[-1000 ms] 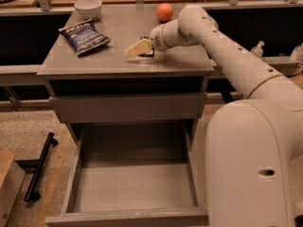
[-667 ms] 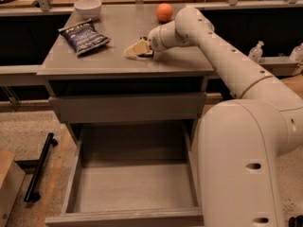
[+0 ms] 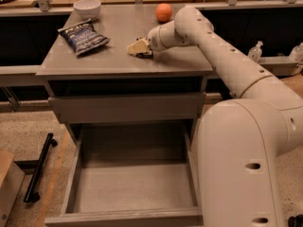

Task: Place rxbar chocolate into middle drawer

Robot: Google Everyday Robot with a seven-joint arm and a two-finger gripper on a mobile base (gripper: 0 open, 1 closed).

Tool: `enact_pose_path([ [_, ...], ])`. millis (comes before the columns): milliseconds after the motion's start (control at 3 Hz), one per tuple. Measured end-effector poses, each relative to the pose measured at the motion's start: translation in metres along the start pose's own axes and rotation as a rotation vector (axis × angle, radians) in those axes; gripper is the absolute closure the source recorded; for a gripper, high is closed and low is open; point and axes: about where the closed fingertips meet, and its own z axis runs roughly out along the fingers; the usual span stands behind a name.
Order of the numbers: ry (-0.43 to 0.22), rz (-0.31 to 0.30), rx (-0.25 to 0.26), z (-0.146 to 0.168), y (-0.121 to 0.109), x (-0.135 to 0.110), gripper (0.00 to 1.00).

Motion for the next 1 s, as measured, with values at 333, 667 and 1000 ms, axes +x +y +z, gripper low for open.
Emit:
enact_pose_path([
  [333,0.0,0.0,0.0,-0.002,0.0,-0.004,0.87],
  [667,0.0,0.0,0.0,-0.003,0.0,-0.005,1.0],
  [1000,-0.021,-0.037,0.001,-0.035,0.017,-0.017,1.0],
])
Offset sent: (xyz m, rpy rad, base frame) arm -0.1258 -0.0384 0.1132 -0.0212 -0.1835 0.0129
